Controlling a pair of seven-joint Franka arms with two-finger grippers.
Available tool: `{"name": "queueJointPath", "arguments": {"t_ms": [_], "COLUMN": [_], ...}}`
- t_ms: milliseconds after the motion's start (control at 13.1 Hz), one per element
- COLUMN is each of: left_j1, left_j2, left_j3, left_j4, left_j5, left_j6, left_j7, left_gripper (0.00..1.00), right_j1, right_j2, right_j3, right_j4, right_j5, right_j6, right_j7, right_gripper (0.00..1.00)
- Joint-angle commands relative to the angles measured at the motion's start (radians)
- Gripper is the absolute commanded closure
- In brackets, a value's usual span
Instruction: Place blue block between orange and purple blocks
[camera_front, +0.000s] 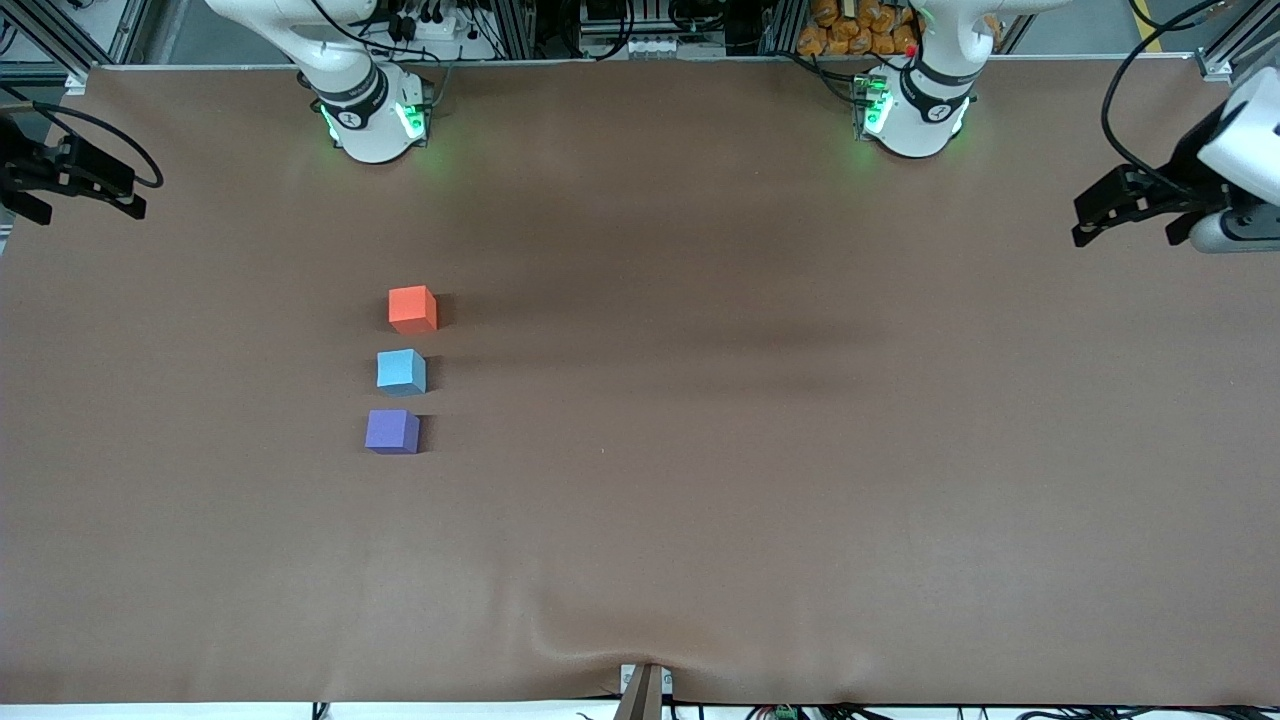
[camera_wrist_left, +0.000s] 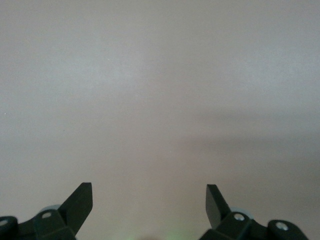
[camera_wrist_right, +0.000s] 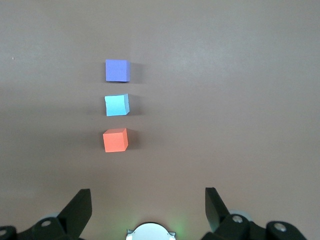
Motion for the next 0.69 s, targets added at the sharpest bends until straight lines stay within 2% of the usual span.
{"name": "queueJointPath", "arguments": {"t_ms": [0, 306, 613], "left_j1": [0.005, 0.022, 0.024], "left_j2": [0.004, 0.004, 0.004], "left_j3": [0.002, 0.034, 0.035], "left_j4": [0.026, 0.06, 0.071], "left_j5": [0.0, -0.011, -0.008], "left_j6": [-0.036, -0.065, -0.073], "left_j7": [0.054, 0.062, 0.062], "left_gripper": [0.0, 0.0, 0.0], "right_j1": [0.001, 0.001, 0.003], "right_j2": [-0.005, -0.005, -0.004], "right_j3": [0.001, 0.001, 0.002], "right_j4": [0.013, 0.013, 0.011], "right_j5": [-0.024, -0.022, -0.022], "right_j6": [-0.017, -0.017, -0.016], "right_j7": [-0.012, -0.011, -0.009], "right_gripper": [0.0, 0.0, 0.0]}}
